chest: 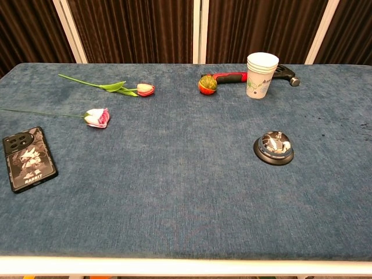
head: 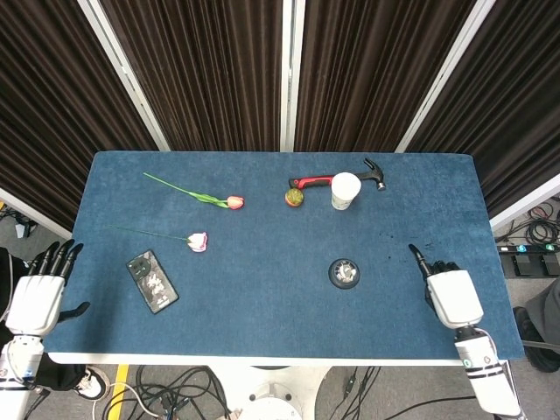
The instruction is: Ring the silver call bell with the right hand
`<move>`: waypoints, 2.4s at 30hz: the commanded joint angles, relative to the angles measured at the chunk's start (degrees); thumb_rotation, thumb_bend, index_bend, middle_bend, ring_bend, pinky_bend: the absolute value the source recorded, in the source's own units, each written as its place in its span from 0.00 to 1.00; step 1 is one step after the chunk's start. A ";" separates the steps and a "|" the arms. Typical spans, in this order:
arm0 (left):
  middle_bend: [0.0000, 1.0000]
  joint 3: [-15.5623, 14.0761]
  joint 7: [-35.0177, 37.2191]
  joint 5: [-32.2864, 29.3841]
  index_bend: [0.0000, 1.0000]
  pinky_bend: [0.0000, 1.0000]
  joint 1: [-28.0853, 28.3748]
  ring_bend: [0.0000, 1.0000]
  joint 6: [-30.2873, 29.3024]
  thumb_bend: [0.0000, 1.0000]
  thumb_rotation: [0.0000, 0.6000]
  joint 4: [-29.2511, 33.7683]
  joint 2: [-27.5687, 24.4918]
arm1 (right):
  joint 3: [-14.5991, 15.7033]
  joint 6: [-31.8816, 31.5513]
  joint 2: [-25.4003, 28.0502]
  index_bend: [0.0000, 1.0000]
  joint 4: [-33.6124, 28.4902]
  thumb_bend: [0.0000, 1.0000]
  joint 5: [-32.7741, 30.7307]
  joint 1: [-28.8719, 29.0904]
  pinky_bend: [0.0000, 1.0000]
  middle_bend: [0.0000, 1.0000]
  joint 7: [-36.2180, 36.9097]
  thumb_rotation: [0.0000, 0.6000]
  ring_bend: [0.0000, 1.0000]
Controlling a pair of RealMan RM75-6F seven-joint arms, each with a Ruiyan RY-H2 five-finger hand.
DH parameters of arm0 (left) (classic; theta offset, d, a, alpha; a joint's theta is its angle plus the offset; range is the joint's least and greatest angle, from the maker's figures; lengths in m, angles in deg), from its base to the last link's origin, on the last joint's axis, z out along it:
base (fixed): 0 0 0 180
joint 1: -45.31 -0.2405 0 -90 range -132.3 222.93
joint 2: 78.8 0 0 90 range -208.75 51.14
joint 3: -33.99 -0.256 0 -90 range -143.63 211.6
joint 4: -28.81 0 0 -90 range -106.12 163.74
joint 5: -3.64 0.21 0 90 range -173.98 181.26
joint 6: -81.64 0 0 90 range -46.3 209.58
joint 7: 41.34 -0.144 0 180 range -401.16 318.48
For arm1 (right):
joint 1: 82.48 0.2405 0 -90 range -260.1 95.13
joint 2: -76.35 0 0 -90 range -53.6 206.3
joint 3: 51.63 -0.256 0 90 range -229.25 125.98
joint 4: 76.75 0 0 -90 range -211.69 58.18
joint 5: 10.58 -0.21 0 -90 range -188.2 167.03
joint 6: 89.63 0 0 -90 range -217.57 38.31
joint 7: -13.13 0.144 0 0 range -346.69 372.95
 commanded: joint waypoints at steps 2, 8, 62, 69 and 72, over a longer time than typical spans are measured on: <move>0.05 -0.10 0.18 -0.08 0.06 0.15 -0.01 0.00 0.14 0.11 1.00 -0.16 0.03 | 0.91 1.43 -1.60 0.00 1.13 1.00 -0.41 0.65 0.69 0.82 -0.61 1.00 0.66; 0.05 -0.21 0.31 -0.20 0.06 0.15 0.09 0.00 0.47 0.11 1.00 -0.49 0.20 | 2.26 2.71 -3.95 0.00 2.89 1.00 -0.04 1.15 0.72 0.87 -2.07 1.00 0.74; 0.05 -0.13 3.16 -1.27 0.06 0.15 -0.94 0.00 -0.14 0.11 1.00 -2.17 -0.97 | 2.60 14.52 -16.01 0.00 8.28 1.00 -9.25 8.81 0.73 0.88 -7.75 1.00 0.75; 0.05 -0.05 2.97 -1.09 0.06 0.15 -0.87 0.00 -0.24 0.11 1.00 -1.95 -1.01 | 2.35 12.16 -15.22 0.00 6.82 1.00 -7.60 8.88 0.72 0.88 -6.67 1.00 0.75; 0.05 -0.06 2.88 -1.08 0.06 0.15 -0.87 0.00 -0.23 0.11 1.00 -1.85 -1.04 | 2.68 12.80 -15.25 0.00 7.09 1.00 -8.22 8.94 0.72 0.88 -7.07 1.00 0.75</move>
